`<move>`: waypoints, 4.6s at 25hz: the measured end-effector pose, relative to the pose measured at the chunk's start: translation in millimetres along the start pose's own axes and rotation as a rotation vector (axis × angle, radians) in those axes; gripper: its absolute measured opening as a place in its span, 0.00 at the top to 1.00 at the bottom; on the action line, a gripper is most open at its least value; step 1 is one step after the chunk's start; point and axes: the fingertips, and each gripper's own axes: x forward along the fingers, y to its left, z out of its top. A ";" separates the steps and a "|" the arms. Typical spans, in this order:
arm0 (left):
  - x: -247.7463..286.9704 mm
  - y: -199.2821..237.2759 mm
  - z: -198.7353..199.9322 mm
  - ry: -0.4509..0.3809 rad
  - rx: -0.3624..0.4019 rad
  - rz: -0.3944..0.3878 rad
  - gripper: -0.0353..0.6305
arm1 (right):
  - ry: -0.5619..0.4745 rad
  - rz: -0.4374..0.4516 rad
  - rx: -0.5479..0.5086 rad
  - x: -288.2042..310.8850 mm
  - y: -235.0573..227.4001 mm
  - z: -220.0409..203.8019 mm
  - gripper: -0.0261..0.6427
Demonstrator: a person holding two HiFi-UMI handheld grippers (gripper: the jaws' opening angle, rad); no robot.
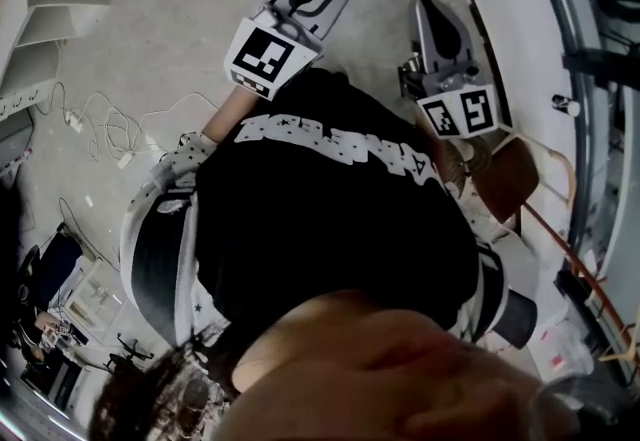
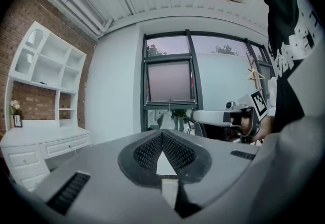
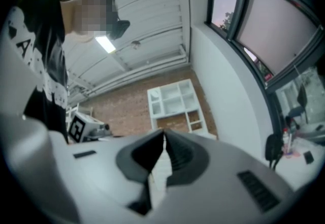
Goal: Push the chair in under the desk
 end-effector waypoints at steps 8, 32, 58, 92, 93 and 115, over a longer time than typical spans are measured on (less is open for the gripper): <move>41.1 -62.8 -5.4 0.032 0.014 0.002 0.89 | -0.032 -0.021 0.022 -65.5 -47.4 5.2 0.92; 101.6 -80.2 5.7 0.027 0.044 -0.086 0.89 | -0.056 -0.153 0.055 -105.1 -92.4 11.6 0.91; 241.3 -1.1 8.9 -0.006 -0.009 -0.232 0.89 | -0.012 -0.259 0.032 -19.9 -210.2 28.1 0.91; 271.2 146.3 -15.9 -0.006 -0.090 0.044 0.89 | 0.134 0.041 0.102 142.8 -265.1 6.6 0.91; 272.0 149.4 -15.8 -0.012 -0.096 0.062 0.89 | 0.139 0.063 0.104 148.0 -268.0 5.2 0.91; 320.2 189.1 -17.0 0.045 -0.066 0.467 0.89 | 0.229 0.469 0.168 213.7 -346.6 -0.7 0.91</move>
